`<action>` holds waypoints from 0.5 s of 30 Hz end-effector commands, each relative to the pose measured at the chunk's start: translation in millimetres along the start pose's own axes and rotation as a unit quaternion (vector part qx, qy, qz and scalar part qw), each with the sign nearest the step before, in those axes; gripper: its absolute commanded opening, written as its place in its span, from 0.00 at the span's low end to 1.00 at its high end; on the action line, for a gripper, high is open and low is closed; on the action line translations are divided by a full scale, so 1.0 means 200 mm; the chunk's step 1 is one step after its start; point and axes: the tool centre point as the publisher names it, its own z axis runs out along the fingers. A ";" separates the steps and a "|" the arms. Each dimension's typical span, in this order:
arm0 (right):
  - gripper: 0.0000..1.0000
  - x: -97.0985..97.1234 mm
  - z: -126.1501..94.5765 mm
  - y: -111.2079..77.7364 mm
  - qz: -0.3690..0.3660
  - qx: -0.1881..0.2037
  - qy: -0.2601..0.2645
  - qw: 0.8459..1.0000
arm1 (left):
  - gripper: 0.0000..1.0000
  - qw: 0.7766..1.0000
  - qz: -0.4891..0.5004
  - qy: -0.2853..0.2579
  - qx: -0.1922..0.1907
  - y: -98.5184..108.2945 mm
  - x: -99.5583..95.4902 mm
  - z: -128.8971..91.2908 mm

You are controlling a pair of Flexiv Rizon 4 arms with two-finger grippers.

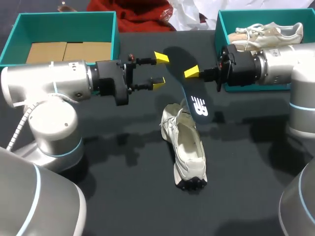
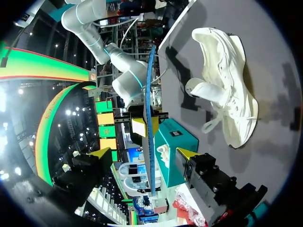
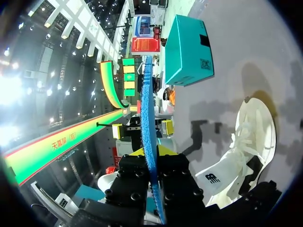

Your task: Take the shoe out of the shoebox, open the shoe tongue, remove and reinsert the insole, then place the shoe into the shoebox

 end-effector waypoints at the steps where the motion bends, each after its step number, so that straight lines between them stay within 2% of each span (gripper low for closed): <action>1: 0.00 -0.01 0.01 -0.03 0.002 -0.012 0.001 1.000 | 0.64 1.000 0.003 0.003 -0.005 -0.01 0.01 0.08; 4: 0.00 -0.01 0.01 -0.03 0.002 -0.012 0.002 1.000 | 0.49 1.000 0.003 0.004 -0.005 -0.01 0.01 0.10; 15: 0.00 -0.01 0.01 -0.03 0.002 -0.012 0.002 1.000 | 0.40 1.000 0.007 0.006 -0.016 0.01 0.02 0.16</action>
